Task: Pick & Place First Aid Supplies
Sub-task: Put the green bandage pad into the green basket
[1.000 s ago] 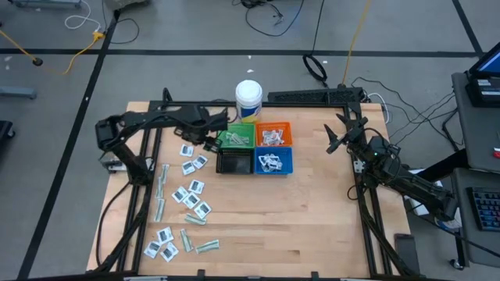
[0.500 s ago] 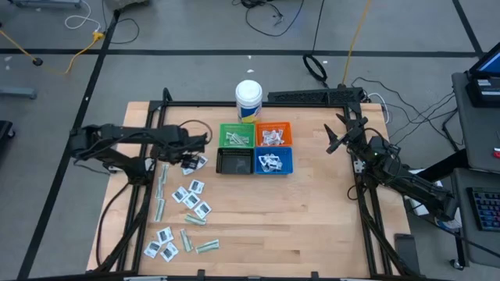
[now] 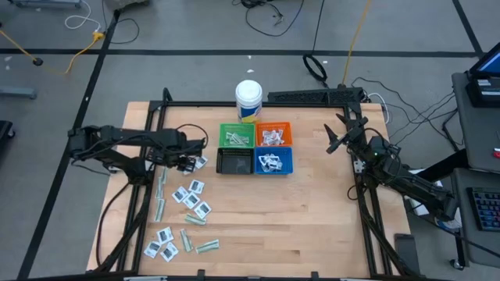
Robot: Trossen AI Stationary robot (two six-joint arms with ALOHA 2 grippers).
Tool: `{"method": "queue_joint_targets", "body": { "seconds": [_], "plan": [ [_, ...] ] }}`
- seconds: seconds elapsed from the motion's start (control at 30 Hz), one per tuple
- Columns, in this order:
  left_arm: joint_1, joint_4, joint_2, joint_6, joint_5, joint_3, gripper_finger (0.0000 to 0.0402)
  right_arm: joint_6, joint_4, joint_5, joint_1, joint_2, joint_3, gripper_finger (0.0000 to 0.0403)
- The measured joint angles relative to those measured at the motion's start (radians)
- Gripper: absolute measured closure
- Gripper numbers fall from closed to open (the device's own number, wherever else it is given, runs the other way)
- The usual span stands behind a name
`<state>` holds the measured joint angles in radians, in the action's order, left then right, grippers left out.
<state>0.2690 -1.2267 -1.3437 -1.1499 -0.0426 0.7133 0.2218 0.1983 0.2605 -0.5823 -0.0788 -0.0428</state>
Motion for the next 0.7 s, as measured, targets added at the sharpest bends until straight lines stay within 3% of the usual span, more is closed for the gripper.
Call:
{"method": "queue_joint_targets", "body": {
  "seconds": [0.53, 0.7],
  "plan": [
    [0.117, -0.001, -0.277, -0.086, -0.007, 0.004, 0.019, 0.0, 0.0, 0.0, 0.0, 0.0, 0.0, 0.0124],
    [0.141, -0.005, -0.311, -0.09, -0.012, 0.007, 0.019, 0.0, 0.0, 0.0, 0.0, 0.0, 0.0, 0.0124]
  ]
}}
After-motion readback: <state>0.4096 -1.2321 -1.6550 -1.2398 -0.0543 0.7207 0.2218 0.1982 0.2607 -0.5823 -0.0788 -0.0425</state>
